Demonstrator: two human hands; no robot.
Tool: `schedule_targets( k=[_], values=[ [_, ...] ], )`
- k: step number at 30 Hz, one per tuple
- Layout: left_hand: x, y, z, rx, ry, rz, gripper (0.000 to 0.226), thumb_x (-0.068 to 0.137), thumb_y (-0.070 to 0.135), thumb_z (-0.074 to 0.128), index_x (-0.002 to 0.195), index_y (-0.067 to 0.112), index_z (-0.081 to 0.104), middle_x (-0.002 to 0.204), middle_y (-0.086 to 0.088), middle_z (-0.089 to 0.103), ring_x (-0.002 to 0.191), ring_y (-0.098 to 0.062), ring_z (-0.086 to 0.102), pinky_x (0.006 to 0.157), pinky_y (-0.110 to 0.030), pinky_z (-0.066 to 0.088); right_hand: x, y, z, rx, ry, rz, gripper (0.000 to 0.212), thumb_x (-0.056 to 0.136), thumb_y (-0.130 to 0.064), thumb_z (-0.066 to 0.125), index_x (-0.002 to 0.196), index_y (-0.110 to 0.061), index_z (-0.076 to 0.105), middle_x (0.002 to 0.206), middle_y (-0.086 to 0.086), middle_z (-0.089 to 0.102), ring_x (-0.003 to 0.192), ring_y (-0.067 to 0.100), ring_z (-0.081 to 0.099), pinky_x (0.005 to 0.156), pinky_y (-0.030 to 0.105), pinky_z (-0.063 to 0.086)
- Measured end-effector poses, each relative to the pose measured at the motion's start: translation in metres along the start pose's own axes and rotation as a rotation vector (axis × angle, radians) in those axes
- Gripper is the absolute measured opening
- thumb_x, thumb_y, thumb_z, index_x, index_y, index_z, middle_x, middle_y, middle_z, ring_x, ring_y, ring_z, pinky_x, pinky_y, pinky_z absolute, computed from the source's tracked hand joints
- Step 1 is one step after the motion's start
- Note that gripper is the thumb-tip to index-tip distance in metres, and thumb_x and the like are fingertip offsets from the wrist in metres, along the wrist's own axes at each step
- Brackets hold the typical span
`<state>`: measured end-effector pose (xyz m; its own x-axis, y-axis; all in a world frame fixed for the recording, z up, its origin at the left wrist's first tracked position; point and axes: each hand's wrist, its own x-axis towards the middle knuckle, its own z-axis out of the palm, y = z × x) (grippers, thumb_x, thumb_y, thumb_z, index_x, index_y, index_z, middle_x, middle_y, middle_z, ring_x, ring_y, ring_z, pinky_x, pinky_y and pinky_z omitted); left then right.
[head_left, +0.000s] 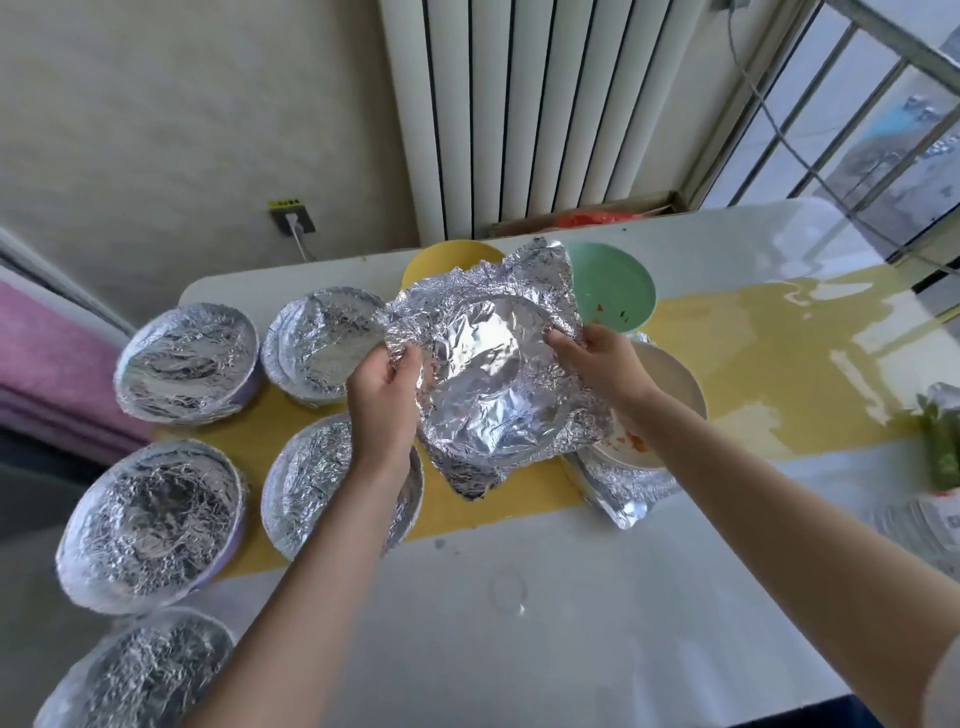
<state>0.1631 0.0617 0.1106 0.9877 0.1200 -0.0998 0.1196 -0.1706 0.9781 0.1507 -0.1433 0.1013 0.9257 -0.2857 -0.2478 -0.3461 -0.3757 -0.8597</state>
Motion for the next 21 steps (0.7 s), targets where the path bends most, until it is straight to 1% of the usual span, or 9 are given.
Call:
schedule_targets(
  k=[3, 5, 7, 8, 9, 11, 14, 17, 21],
  values=[
    [0.017, -0.006, 0.0, 0.016, -0.012, -0.015, 0.031, 0.095, 0.021, 0.053, 0.068, 0.013, 0.039, 0.058, 0.0, 0.027, 0.051, -0.011, 0.024, 0.051, -0.025, 0.024, 0.016, 0.002, 0.005, -0.031, 0.059, -0.015, 0.04, 0.092, -0.03, 0.057, 0.061, -0.013, 0.041, 0.051, -0.002, 0.036, 0.045, 0.009, 0.028, 0.036, 0.008, 0.024],
    [0.03, -0.008, 0.004, 0.023, -0.004, -0.029, 0.016, 0.096, 0.02, 0.05, 0.093, 0.005, 0.057, 0.063, -0.007, 0.042, 0.054, -0.007, 0.036, 0.054, -0.02, 0.033, 0.027, 0.004, 0.006, -0.057, 0.097, -0.012, 0.04, 0.092, -0.03, 0.058, 0.061, -0.011, 0.042, 0.051, -0.001, 0.037, 0.044, 0.01, 0.029, 0.038, 0.011, 0.026],
    [0.047, -0.014, 0.009, 0.105, 0.011, -0.011, 0.025, 0.098, 0.018, 0.047, 0.116, 0.004, 0.056, 0.09, -0.009, 0.062, 0.075, -0.006, 0.055, 0.068, -0.018, 0.045, 0.039, 0.006, 0.005, -0.074, 0.15, 0.017, 0.038, 0.092, -0.032, 0.058, 0.064, -0.008, 0.046, 0.051, 0.001, 0.038, 0.045, 0.012, 0.03, 0.041, 0.017, 0.028],
    [0.056, -0.018, 0.011, 0.164, 0.022, 0.021, 0.028, 0.098, 0.016, 0.045, 0.122, 0.007, 0.055, 0.106, -0.007, 0.064, 0.091, -0.01, 0.059, 0.078, -0.02, 0.047, 0.045, 0.01, 0.003, -0.062, 0.186, 0.044, 0.038, 0.092, -0.033, 0.058, 0.066, -0.007, 0.048, 0.051, 0.002, 0.038, 0.046, 0.014, 0.031, 0.044, 0.021, 0.03],
    [0.065, -0.023, 0.014, 0.229, 0.021, 0.065, 0.029, 0.098, 0.014, 0.045, 0.125, 0.008, 0.054, 0.116, -0.005, 0.062, 0.102, -0.013, 0.058, 0.085, -0.02, 0.045, 0.052, 0.013, 0.0, -0.052, 0.222, 0.068, 0.039, 0.092, -0.034, 0.058, 0.068, -0.004, 0.051, 0.052, 0.005, 0.041, 0.047, 0.015, 0.033, 0.049, 0.023, 0.03],
    [0.08, -0.033, 0.02, 0.422, -0.023, 0.177, 0.032, 0.096, 0.01, 0.047, 0.127, 0.01, 0.053, 0.123, -0.006, 0.059, 0.112, -0.016, 0.054, 0.09, -0.016, 0.039, 0.064, 0.022, -0.008, -0.052, 0.279, 0.115, 0.045, 0.091, -0.038, 0.057, 0.074, 0.004, 0.056, 0.057, 0.011, 0.047, 0.052, 0.017, 0.038, 0.056, 0.028, 0.033],
    [0.096, -0.049, 0.031, 0.767, -0.194, 0.311, 0.04, 0.092, 0.008, 0.053, 0.132, 0.013, 0.049, 0.135, -0.005, 0.05, 0.128, -0.022, 0.04, 0.108, -0.029, 0.027, 0.078, 0.035, -0.019, -0.092, 0.341, 0.174, 0.044, 0.092, -0.039, 0.056, 0.069, -0.001, 0.055, 0.059, 0.009, 0.05, 0.053, 0.019, 0.041, 0.055, 0.027, 0.033],
    [0.105, -0.063, 0.044, 0.982, -0.334, 0.363, 0.05, 0.089, 0.009, 0.058, 0.136, 0.013, 0.044, 0.141, -0.004, 0.044, 0.131, -0.023, 0.036, 0.111, -0.033, 0.025, 0.084, 0.041, -0.026, -0.104, 0.354, 0.223, 0.038, 0.093, -0.036, 0.055, 0.064, -0.012, 0.049, 0.056, 0.001, 0.049, 0.049, 0.013, 0.041, 0.048, 0.024, 0.03],
    [0.109, -0.074, 0.059, 1.106, -0.355, 0.425, 0.049, 0.086, 0.005, 0.061, 0.133, 0.012, 0.047, 0.131, -0.007, 0.051, 0.119, -0.026, 0.046, 0.101, -0.035, 0.038, 0.086, 0.052, -0.032, -0.048, 0.354, 0.27, 0.04, 0.093, -0.035, 0.055, 0.086, 0.004, 0.062, 0.059, 0.003, 0.051, 0.05, 0.014, 0.042, 0.048, 0.023, 0.036]
  ],
)
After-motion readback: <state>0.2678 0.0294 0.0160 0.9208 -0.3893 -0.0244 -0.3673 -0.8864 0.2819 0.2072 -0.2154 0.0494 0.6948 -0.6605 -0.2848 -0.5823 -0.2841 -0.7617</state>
